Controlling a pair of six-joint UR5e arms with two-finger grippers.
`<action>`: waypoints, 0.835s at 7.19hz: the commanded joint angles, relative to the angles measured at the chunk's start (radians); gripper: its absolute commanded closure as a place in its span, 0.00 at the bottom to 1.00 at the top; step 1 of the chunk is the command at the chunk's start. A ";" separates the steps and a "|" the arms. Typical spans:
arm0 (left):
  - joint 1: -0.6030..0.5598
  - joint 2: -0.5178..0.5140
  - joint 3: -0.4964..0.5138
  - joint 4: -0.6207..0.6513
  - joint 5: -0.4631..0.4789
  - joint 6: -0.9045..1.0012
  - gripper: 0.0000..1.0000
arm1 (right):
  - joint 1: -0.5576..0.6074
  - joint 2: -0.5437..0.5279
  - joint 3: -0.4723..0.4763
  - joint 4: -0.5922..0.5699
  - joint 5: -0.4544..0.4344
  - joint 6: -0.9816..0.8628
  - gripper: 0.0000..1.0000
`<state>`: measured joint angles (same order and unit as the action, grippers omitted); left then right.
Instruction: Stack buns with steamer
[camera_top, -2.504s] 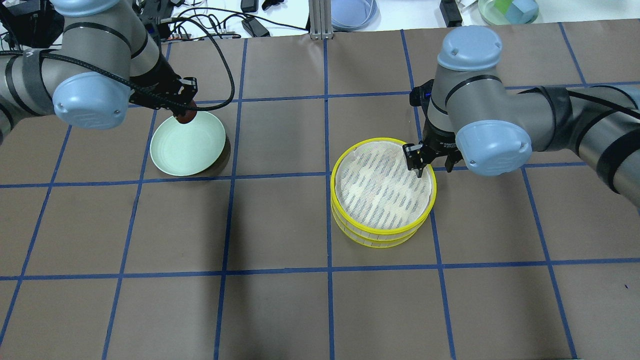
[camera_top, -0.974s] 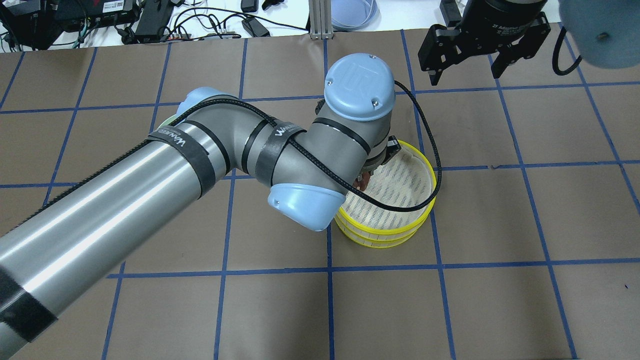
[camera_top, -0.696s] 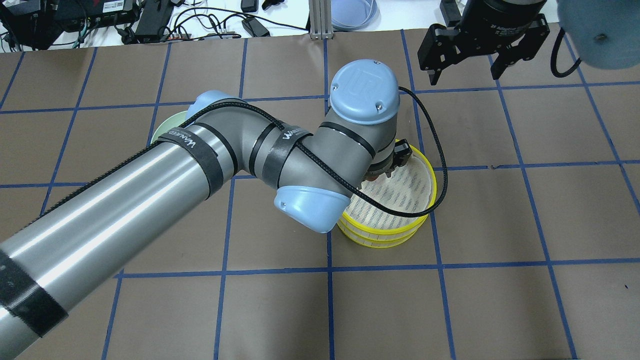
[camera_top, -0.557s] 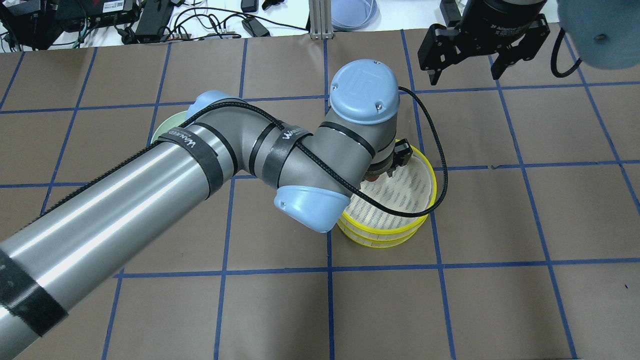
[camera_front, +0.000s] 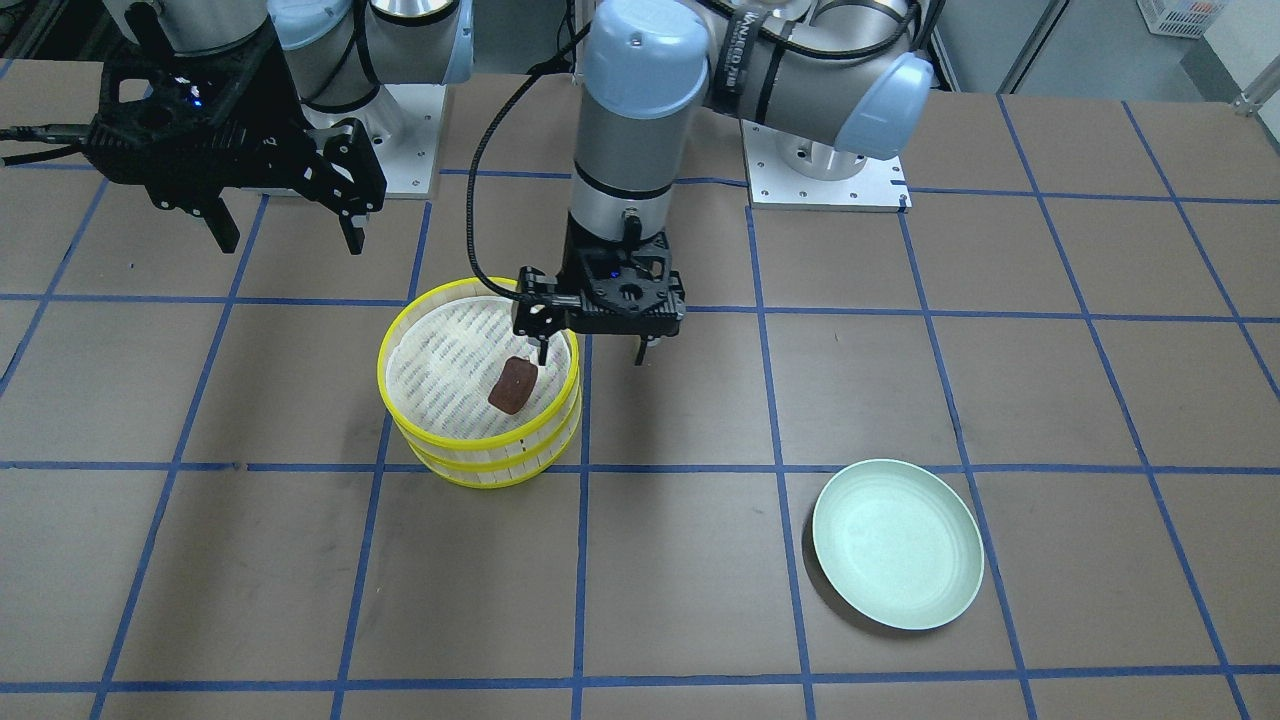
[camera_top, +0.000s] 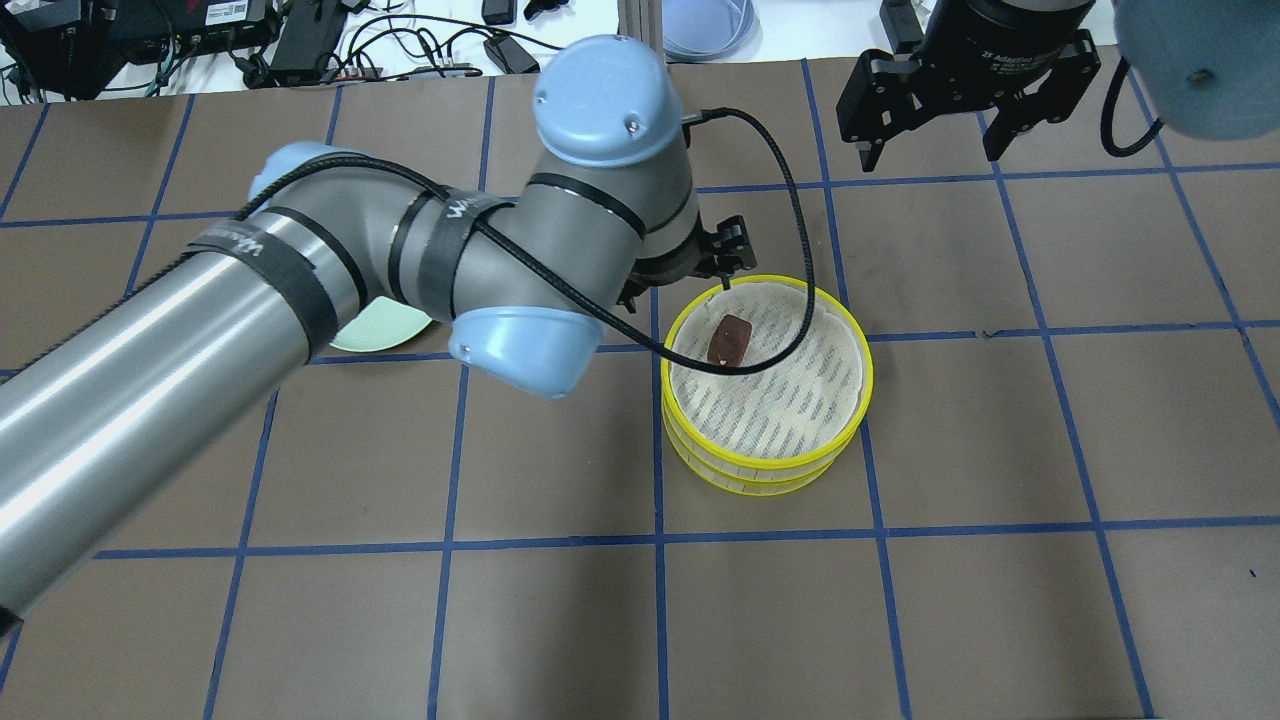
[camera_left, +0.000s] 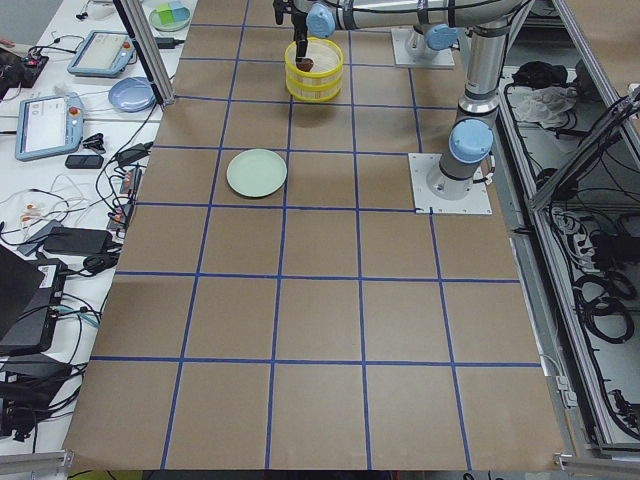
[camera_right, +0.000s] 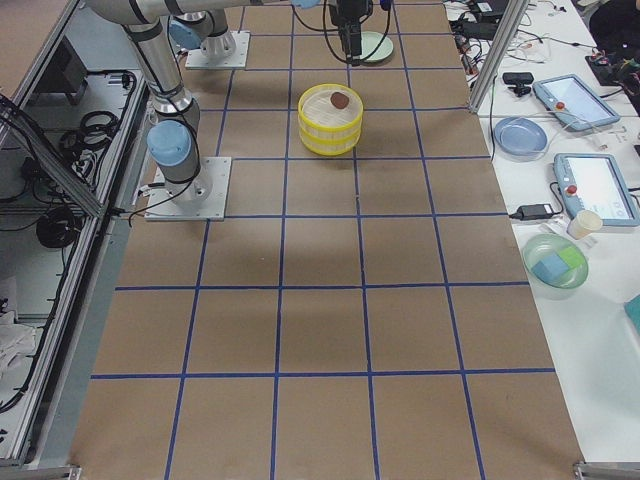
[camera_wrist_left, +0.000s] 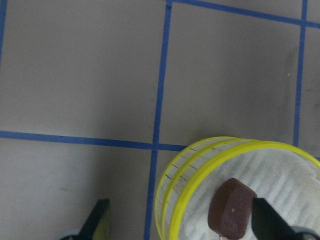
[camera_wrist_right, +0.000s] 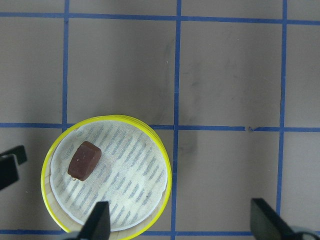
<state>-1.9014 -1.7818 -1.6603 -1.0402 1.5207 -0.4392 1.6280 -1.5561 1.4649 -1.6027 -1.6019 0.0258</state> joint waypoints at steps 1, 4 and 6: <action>0.172 0.074 0.017 -0.116 -0.004 0.226 0.00 | 0.000 -0.001 0.000 0.000 -0.004 -0.001 0.00; 0.332 0.157 0.155 -0.448 0.004 0.363 0.00 | 0.000 -0.002 0.003 0.000 -0.006 -0.007 0.00; 0.344 0.192 0.243 -0.541 0.030 0.347 0.00 | 0.000 -0.005 0.011 0.000 -0.007 -0.010 0.00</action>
<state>-1.5639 -1.6130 -1.4646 -1.5335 1.5348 -0.0846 1.6276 -1.5605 1.4723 -1.6030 -1.6080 0.0176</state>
